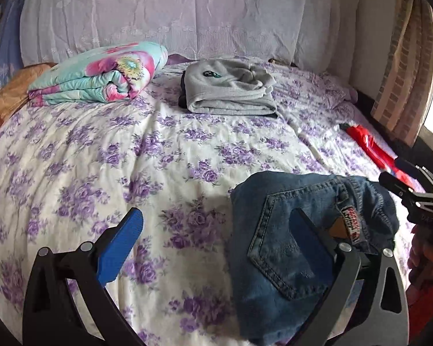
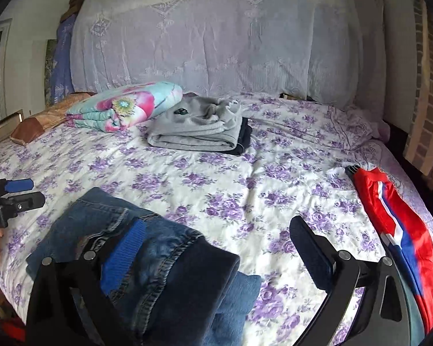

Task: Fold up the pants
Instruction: 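Lower the jeans bundle onto the folded grey garment with the right tool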

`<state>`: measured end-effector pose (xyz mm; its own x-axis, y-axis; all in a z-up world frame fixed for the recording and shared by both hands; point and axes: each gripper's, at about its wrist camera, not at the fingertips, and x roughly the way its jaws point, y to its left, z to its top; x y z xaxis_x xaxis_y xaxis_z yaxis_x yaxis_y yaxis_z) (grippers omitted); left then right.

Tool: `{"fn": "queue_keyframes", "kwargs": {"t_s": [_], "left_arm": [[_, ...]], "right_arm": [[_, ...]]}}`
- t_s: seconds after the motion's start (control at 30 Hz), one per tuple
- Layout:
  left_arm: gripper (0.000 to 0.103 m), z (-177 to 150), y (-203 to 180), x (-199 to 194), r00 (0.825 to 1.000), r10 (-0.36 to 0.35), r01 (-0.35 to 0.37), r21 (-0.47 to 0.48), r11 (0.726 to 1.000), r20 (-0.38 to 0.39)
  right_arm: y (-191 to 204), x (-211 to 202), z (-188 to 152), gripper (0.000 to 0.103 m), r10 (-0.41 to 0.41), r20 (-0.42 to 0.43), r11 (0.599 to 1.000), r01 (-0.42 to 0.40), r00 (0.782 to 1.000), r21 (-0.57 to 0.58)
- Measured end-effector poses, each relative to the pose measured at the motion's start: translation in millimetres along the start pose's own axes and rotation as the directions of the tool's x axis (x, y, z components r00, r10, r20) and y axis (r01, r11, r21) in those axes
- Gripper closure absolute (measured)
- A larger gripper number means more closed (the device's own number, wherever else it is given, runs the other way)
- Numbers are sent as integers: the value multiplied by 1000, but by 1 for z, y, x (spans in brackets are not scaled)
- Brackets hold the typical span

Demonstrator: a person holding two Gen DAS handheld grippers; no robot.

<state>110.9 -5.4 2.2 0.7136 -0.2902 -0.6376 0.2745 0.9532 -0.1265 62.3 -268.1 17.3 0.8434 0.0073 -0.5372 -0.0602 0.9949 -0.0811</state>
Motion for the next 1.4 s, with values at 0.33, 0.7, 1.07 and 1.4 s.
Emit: {"fn": "queue_keyframes", "kwargs": {"t_s": [0.33,0.7,1.07,1.4], "left_arm": [[5,-38,22,23,952,-275,255,-152,955,-136],[4,-46,-6,63,863,-456,419,-199,886,-216],[47,-12,-35,22,959,-279,280,4,960,-44],[47,198,-23,50,968,-79,72,36,997,240]], "right_arm": [[-76,25,-44,3,455,-71,801,-374,887,467],[-69,43,-85,3,677,-56,597,-503,734,624],[-43,10,-43,42,423,-25,853,-388,906,350],[-61,85,158,43,330,187,898,-368,925,240]]}}
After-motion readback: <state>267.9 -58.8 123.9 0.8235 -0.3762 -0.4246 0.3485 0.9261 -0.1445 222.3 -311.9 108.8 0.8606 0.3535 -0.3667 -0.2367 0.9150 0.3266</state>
